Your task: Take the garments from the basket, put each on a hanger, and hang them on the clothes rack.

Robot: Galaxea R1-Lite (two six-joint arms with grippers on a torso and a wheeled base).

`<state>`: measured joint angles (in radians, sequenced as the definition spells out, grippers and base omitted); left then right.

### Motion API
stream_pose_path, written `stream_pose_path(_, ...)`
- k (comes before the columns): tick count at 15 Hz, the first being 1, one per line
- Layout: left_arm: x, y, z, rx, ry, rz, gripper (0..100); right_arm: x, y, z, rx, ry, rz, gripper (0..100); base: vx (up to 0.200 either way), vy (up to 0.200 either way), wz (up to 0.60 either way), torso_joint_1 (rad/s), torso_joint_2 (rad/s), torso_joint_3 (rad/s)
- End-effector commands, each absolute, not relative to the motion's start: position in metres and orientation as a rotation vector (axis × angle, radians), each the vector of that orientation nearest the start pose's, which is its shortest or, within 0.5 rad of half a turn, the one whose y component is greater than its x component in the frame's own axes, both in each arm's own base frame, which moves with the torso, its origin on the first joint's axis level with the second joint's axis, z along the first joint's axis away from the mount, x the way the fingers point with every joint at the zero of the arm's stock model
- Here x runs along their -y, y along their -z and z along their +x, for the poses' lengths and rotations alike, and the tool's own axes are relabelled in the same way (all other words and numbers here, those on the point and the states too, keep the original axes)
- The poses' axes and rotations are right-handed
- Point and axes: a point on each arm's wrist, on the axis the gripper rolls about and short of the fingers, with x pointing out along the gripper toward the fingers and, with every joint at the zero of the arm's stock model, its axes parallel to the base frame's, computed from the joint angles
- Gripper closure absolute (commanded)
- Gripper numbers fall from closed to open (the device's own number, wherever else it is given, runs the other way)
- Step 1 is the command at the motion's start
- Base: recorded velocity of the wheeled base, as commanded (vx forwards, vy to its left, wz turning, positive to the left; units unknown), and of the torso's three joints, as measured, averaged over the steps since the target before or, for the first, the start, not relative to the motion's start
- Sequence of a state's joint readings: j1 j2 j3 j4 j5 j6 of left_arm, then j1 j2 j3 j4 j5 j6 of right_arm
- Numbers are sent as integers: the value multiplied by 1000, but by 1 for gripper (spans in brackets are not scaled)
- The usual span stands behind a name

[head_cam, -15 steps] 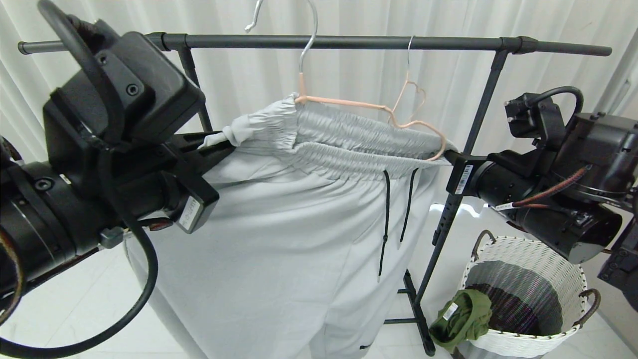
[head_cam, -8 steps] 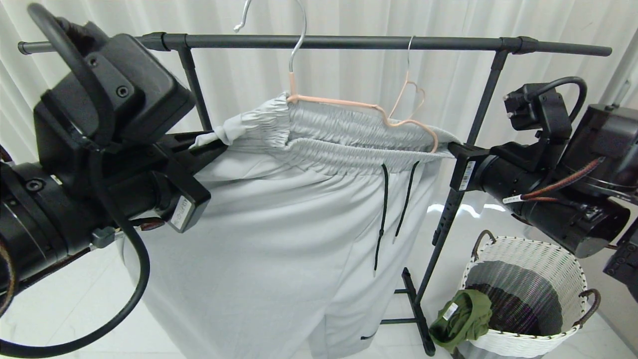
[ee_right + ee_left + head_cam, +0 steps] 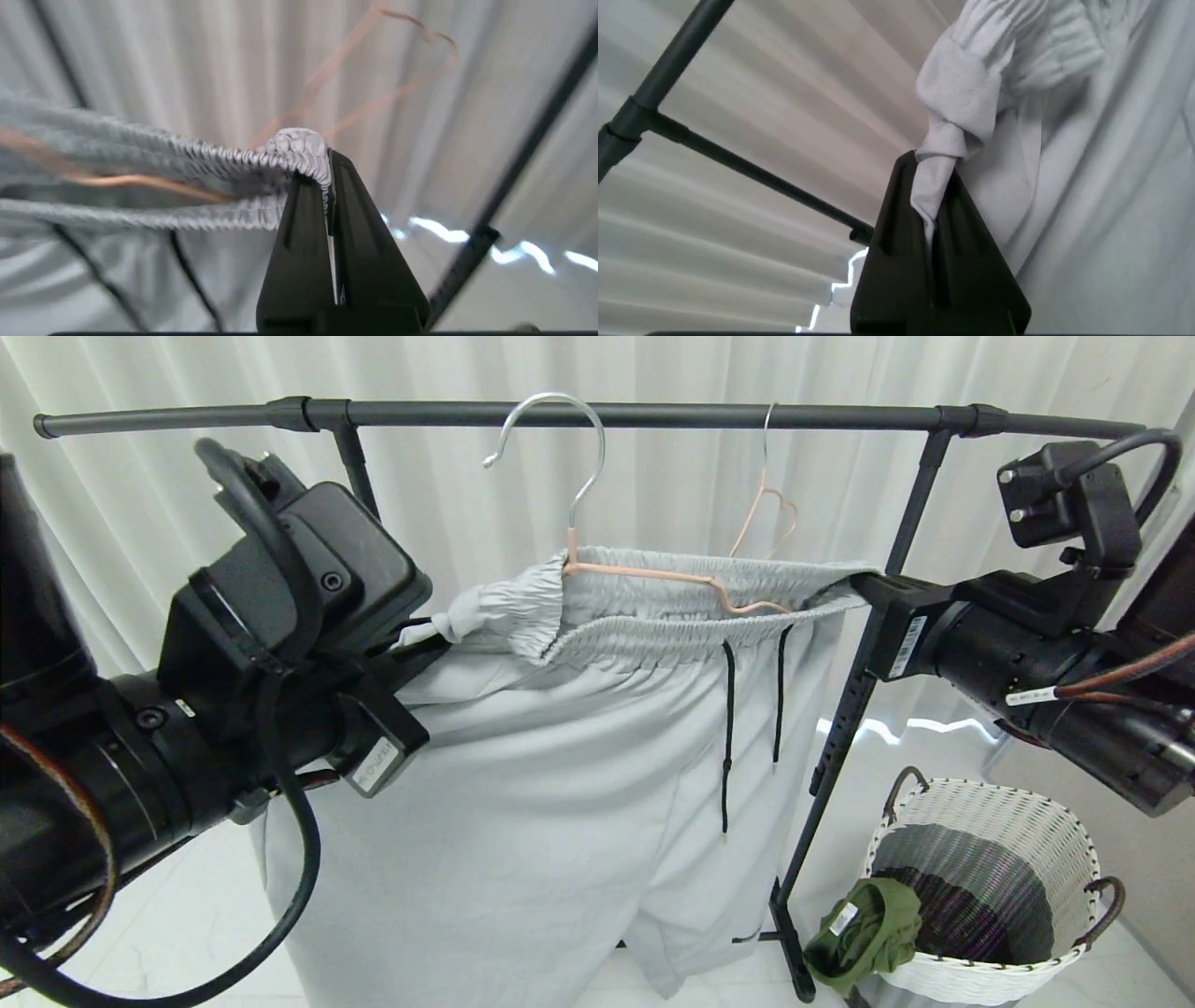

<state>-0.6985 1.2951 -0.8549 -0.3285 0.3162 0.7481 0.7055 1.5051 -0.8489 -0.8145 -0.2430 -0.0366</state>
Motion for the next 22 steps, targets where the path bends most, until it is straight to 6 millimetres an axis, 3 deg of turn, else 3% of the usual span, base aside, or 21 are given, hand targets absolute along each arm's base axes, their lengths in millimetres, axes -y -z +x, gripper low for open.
stream_pose_path(1,138,-274,170,59,405,772,100,-172,-279,187,189,-538,43,100,0,0,0,0,0,0)
stream_pose_path(3,152,-278,176,78,352,693,100,-182,-280,169,204,-614,21,100,0,0,0,0,0,0)
stream_pose_path(5,164,-281,181,96,307,628,100,-187,-269,153,184,-672,-26,100,0,0,0,0,0,0)
stream_pose_path(8,171,-283,184,117,299,598,100,-186,-248,126,140,-764,-80,100,0,0,0,0,0,0)
stream_pose_path(11,172,-284,181,124,310,588,100,-184,-234,116,105,-798,-106,100,0,0,0,0,0,0)
stream_pose_path(12,173,-285,180,128,315,584,100,-183,-232,116,97,-798,-111,0,0,0,0,0,0,0)
stream_pose_path(16,178,-283,171,155,367,561,100,-172,-233,113,113,-784,-117,0,0,0,0,0,0,0)
stream_pose_path(22,169,-275,160,178,477,575,100,-130,-249,125,122,-645,-187,0,0,0,0,0,0,0)
